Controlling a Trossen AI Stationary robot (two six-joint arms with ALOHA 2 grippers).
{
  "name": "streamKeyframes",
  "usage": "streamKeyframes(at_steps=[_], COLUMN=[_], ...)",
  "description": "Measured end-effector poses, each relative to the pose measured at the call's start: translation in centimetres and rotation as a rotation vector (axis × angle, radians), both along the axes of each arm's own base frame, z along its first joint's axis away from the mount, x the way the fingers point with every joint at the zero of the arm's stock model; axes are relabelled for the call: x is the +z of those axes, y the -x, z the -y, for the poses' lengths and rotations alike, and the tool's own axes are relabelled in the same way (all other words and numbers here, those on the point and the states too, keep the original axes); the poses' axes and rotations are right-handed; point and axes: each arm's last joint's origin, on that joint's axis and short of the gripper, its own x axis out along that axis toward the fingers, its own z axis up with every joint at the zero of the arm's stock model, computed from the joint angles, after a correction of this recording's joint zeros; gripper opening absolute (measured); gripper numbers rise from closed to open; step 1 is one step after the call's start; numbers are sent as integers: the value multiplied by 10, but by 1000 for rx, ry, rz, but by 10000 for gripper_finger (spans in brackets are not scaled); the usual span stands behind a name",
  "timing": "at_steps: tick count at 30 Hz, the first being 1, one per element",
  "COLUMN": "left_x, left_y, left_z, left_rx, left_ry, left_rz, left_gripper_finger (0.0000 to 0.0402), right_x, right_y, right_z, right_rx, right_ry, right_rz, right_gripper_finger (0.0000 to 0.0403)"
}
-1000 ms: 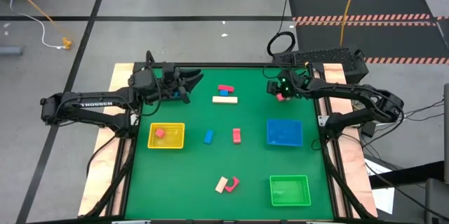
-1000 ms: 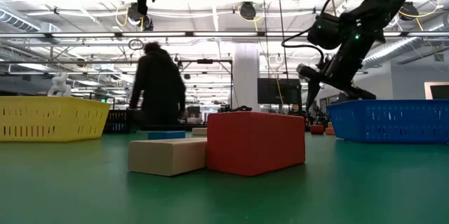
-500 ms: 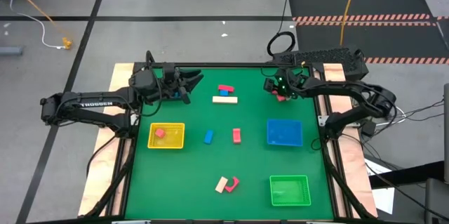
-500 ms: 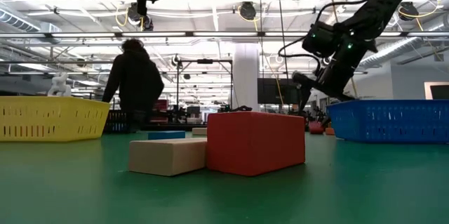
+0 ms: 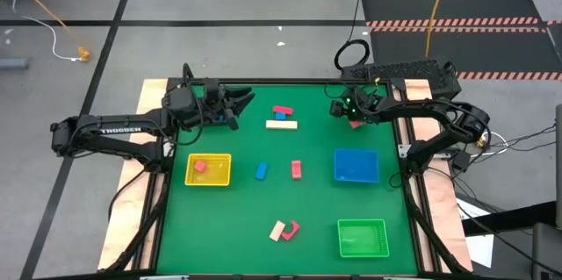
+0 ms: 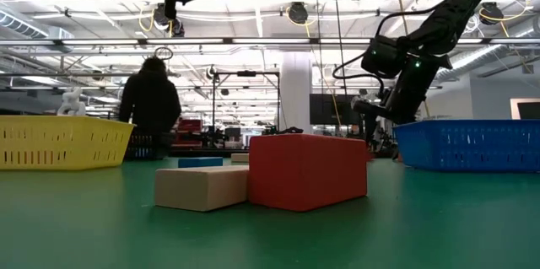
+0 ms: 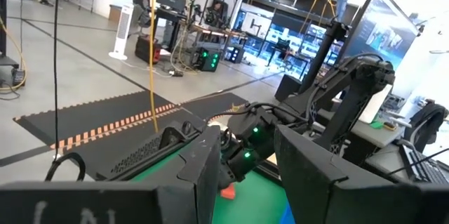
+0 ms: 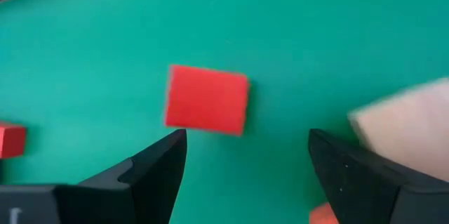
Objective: Sort & place blocks by color
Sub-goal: Put the red half-circle block into the blue basket
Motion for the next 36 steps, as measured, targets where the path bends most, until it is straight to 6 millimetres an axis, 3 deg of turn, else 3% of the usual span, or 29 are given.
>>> streamKeyframes(at_steps=[12, 23, 36], left_x=[-1, -1, -1], left_y=[1, 1, 1], left_z=[-3, -3, -3], left_rx=[12, 12, 12], left_ry=[7, 8, 14], left_rz=[-4, -4, -2], left_gripper_finger=[136, 136, 136], right_x=[7, 9, -23], right_y=[-8, -9, -17], right_z=[6, 8, 15], right_rx=[466, 497, 512], right_ry=[287, 347, 303], right_rz=[-182, -214, -280], right_gripper_finger=[290, 290, 290])
